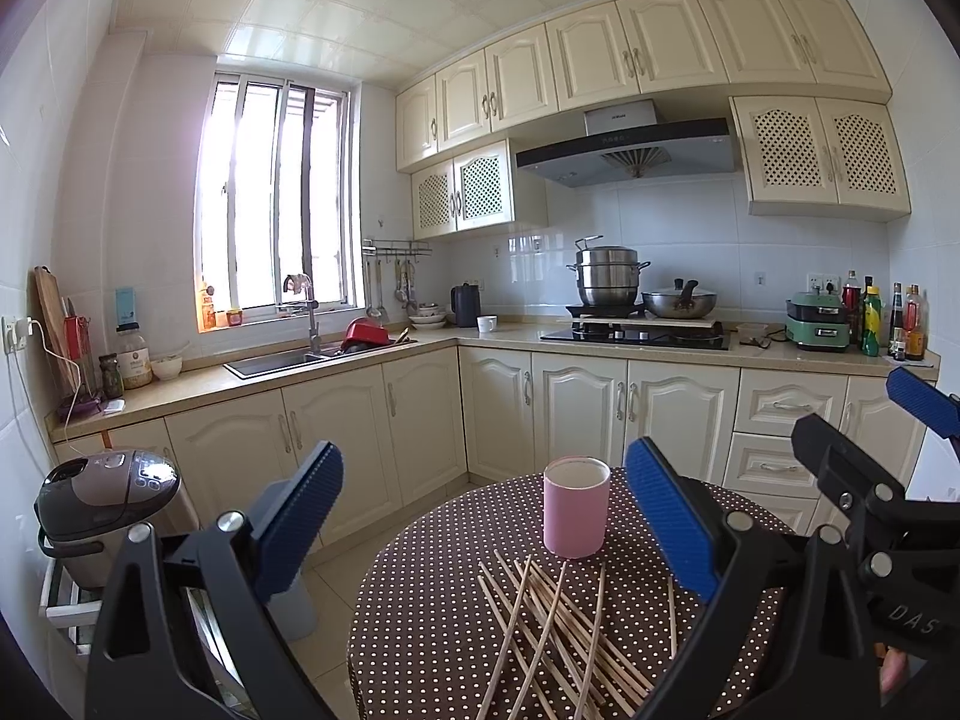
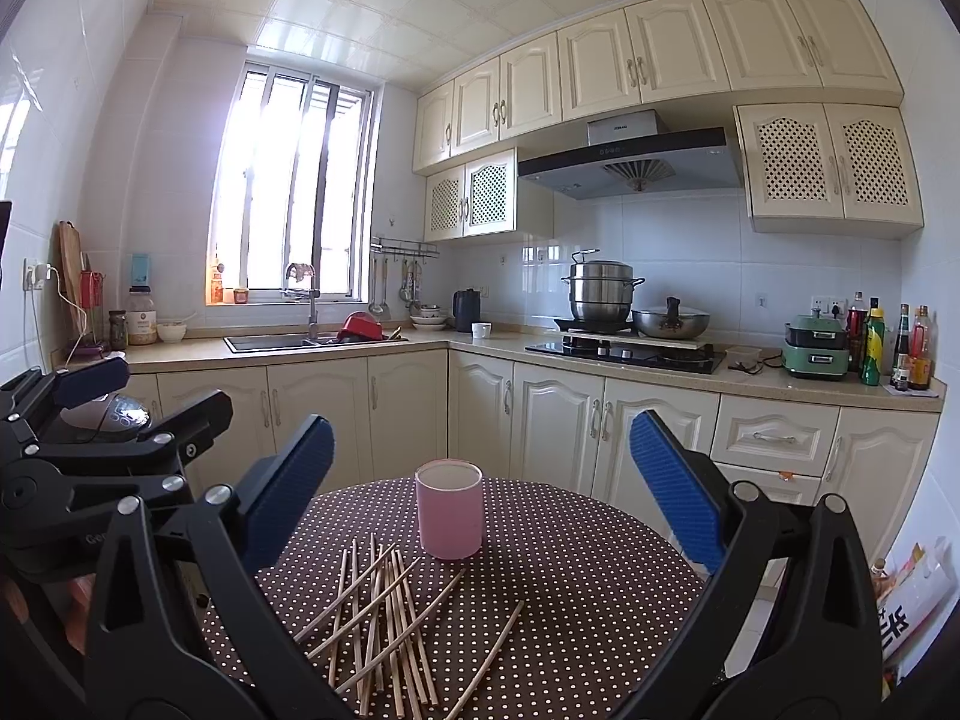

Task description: Organize utensils

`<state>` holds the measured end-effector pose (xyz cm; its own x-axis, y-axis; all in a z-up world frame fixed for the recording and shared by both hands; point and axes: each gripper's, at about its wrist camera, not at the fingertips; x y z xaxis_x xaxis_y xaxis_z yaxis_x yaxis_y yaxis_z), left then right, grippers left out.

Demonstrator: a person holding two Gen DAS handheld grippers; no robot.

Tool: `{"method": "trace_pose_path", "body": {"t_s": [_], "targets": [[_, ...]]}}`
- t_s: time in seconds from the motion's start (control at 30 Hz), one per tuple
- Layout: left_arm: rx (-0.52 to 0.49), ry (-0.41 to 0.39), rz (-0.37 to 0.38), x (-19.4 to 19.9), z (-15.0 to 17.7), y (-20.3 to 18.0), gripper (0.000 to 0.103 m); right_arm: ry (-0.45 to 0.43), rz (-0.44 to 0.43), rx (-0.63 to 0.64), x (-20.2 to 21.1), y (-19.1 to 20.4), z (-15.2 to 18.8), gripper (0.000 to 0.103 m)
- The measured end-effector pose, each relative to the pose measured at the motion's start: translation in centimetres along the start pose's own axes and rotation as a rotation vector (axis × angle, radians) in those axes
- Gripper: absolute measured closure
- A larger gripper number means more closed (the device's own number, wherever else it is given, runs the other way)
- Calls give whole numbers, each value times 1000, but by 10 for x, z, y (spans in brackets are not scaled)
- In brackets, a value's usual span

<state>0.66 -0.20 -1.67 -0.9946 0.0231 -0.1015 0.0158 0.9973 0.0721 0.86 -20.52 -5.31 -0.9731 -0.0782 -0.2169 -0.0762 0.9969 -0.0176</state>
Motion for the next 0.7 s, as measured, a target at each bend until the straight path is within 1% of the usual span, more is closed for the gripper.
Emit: {"method": "trace_pose_path", "body": {"t_s": [0.4, 0.7], "targets": [[-1, 20, 3, -9, -1, -2, 9, 21, 1, -8, -6, -2, 1, 6], [-6, 46, 4, -21, 7, -3, 9, 49, 2, -17, -16, -3, 9, 6]]}}
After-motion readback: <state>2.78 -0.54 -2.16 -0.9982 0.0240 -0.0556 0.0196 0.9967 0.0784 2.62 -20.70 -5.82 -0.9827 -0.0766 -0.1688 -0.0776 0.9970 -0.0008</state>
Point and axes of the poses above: each gripper's, at about its wrist camera, not at the fingertips, and x roughly against the way its jaws point, y to its left, z to its underside, and after that the axes turned 15 degrees about -y, right-handed
